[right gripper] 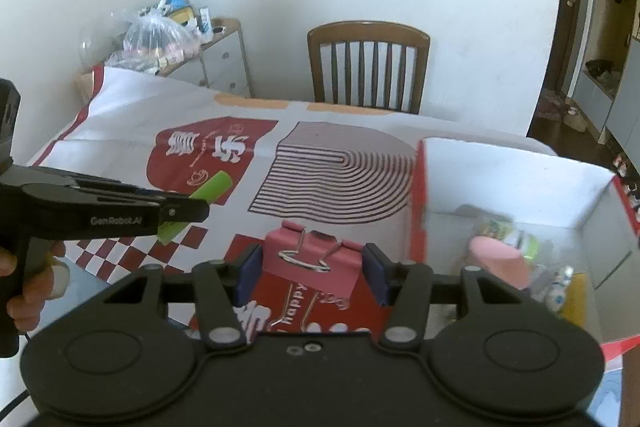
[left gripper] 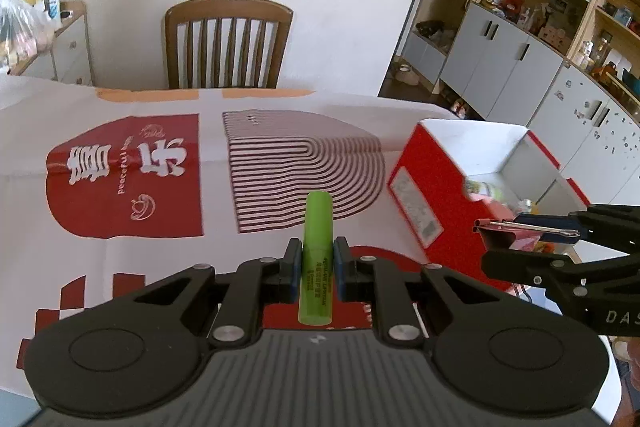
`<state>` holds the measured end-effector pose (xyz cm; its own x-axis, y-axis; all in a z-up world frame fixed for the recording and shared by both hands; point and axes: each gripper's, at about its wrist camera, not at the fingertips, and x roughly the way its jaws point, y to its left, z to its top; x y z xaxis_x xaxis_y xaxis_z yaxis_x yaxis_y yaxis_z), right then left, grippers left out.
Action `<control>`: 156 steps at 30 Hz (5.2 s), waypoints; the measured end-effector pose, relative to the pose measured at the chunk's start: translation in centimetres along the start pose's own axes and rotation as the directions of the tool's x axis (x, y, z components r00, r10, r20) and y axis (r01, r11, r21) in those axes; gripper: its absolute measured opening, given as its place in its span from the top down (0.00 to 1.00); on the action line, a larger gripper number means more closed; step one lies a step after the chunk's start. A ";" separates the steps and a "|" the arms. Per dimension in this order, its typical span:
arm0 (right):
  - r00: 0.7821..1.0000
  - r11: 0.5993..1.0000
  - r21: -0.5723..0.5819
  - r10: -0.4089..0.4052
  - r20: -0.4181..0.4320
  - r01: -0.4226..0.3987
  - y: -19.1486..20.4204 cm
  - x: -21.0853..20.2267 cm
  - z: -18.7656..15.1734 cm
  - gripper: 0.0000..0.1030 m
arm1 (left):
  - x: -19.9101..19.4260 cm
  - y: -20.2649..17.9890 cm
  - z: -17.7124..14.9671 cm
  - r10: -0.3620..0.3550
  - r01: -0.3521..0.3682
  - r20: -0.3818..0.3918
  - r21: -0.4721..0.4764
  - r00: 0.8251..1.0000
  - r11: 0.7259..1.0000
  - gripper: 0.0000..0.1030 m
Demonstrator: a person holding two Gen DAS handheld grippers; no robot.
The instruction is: Organize rigid objects
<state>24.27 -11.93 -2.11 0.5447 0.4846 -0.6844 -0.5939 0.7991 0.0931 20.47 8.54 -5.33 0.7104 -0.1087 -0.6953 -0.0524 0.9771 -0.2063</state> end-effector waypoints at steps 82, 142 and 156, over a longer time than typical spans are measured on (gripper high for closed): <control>0.990 0.992 0.047 -0.111 -0.091 0.116 -21.8 0.5 -4.4 0.39 | 16.9 -23.7 3.8 0.024 0.010 -0.256 0.131 0.966 0.991 0.84; 0.978 0.994 0.110 -0.025 0.209 0.002 -19.4 -13.0 -5.9 0.00 | -1.4 -25.0 -1.1 0.028 -0.033 0.138 0.033 0.990 0.999 0.02; 0.974 0.990 0.137 -0.067 0.214 0.038 -18.6 -13.8 -6.8 0.00 | -2.3 -25.7 -1.7 0.031 -0.039 0.153 0.053 0.988 0.998 0.02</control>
<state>23.75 -35.89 0.70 0.6977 0.4947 -0.5181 -0.4860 0.8582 0.1649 19.00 -16.63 0.39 0.8075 -0.0493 -0.5878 -0.0432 0.9889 -0.1423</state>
